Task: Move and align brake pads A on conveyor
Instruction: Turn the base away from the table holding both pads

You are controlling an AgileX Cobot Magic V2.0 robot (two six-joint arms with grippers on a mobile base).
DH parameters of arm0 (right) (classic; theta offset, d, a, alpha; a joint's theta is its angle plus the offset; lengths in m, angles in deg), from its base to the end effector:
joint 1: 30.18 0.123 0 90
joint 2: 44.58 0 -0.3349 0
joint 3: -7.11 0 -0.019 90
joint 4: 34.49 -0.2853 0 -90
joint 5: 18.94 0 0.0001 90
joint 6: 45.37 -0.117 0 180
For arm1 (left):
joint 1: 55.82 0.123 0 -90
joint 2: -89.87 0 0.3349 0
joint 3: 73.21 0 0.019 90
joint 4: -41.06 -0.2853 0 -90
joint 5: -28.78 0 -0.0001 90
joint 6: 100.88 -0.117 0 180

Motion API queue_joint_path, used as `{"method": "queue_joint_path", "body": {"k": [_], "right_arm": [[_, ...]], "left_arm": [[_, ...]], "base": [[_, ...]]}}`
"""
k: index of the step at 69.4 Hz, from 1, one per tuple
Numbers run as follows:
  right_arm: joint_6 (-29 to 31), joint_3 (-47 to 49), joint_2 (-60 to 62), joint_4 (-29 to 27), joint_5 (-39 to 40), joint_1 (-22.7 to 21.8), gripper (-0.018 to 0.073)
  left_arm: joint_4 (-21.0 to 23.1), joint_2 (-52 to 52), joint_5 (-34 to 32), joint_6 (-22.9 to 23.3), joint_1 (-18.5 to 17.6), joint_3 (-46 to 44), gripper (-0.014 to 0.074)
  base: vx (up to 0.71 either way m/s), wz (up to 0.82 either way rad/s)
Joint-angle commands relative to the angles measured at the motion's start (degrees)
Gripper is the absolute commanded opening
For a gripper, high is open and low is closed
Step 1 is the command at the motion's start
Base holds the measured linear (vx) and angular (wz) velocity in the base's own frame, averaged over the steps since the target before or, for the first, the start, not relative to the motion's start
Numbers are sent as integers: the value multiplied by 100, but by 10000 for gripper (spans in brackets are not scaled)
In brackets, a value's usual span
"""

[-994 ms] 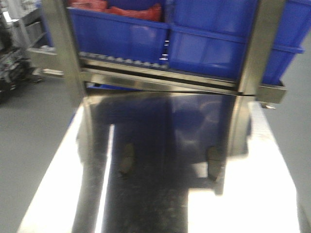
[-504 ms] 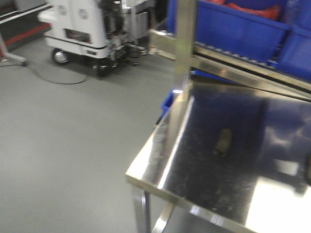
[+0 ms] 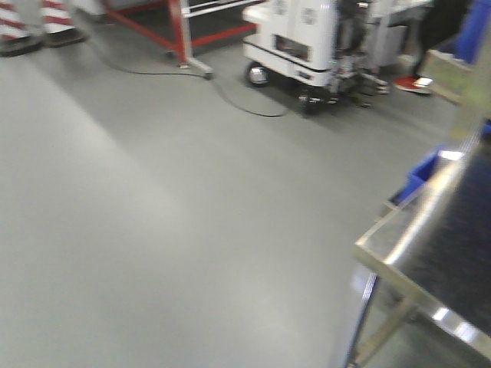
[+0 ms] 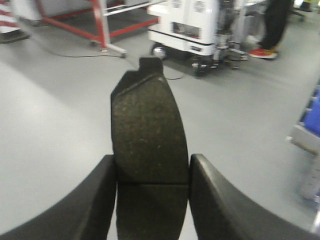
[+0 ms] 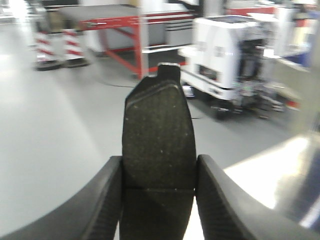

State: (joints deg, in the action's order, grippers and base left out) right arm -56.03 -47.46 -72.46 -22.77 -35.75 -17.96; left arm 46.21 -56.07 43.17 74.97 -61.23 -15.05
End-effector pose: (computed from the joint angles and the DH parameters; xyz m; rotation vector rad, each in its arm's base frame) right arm 0.0989 0.0144 0.3177 -0.1492 1.7209 0.0993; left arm 0.1197 -0.0140 0.2851 0.0897 1.8586 -0.0964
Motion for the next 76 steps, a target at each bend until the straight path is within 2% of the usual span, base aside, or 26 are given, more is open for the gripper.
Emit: {"method": "queue_joint_path", "body": {"k": [1, 29, 76], "right_arm": [[29, 183, -28, 65, 575, -22, -4], [29, 183, -28, 65, 575, -22, -4], [29, 183, -28, 65, 573, -22, -4]], "left_arm": [[57, 13, -560, 24, -26, -169, -6], [57, 13, -560, 24, -26, -169, -6], [57, 13, -560, 24, -26, -169, -6]], "base": [[-18, 87], [-17, 79], [0, 50]]}}
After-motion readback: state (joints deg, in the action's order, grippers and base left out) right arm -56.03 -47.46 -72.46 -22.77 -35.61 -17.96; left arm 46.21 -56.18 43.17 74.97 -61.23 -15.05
